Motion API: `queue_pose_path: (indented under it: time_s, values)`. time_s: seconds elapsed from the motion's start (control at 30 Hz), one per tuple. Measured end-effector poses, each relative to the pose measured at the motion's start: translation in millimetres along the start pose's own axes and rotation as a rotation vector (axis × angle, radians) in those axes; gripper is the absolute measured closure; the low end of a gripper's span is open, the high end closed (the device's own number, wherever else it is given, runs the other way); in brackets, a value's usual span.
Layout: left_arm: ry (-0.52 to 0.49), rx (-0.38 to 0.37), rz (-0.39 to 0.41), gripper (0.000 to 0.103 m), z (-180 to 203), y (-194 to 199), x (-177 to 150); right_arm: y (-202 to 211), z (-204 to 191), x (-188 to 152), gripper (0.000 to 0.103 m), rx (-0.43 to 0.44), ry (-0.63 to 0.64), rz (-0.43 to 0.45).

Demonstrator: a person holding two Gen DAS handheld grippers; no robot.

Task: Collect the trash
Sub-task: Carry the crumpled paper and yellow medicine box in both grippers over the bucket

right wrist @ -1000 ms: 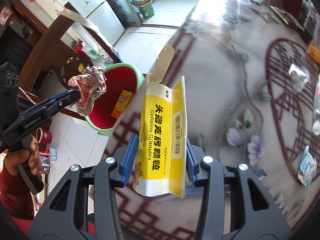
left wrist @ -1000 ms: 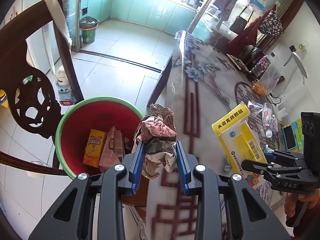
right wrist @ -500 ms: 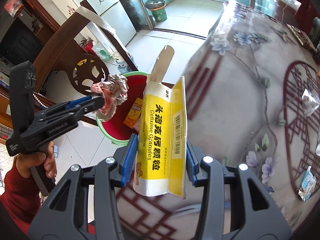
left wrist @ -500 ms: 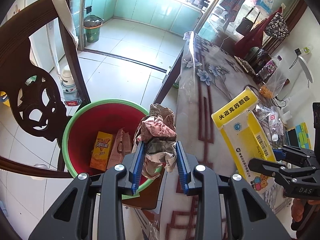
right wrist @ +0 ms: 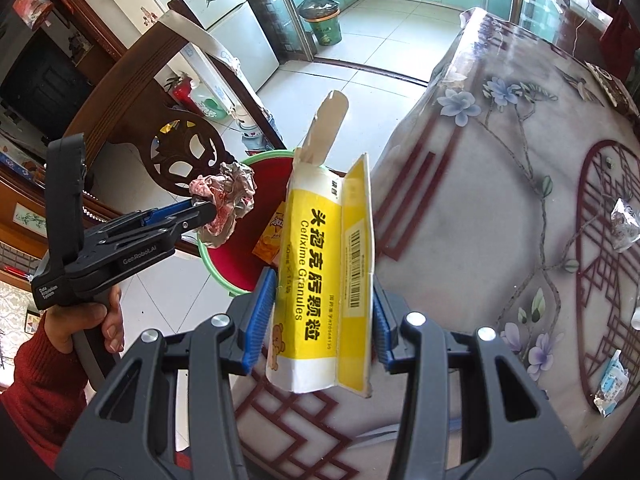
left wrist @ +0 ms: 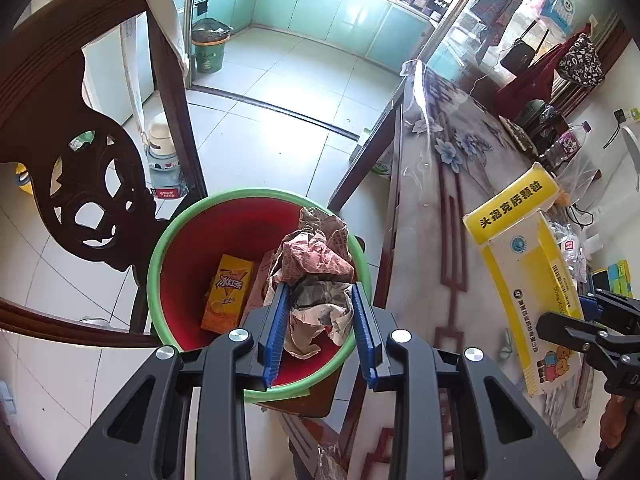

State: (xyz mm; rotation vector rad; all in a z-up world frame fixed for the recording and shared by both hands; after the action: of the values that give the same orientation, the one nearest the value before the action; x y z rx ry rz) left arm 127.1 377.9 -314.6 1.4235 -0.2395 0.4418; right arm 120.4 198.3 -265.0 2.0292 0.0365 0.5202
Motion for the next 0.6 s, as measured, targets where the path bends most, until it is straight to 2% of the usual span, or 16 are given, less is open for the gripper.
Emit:
queue_pose_path:
  time_s: [0.4,0.6]
  values:
    - [0.023,0.013,0.005,0.074,-7,-3,3,-3,-6,4,0.06,0.017,0.028,-0.021]
    - [0.049,0.027,-0.006,0.074,-16,-6,3,-7,-20,23,0.059,0.029,0.062,-0.001]
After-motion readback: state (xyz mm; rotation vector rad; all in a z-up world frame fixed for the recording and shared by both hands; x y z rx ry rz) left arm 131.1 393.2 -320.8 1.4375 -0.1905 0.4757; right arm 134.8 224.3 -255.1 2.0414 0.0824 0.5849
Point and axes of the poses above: each gripper's, at about its wrist camera, not at the fingertips, and y roughly against the way its jaws point, z to its right, x to its top, the point moved 6 cm from there along -y, roughly the way its jaws point, and after that the axes turned 10 degrees about x, right-handed, at the moved point
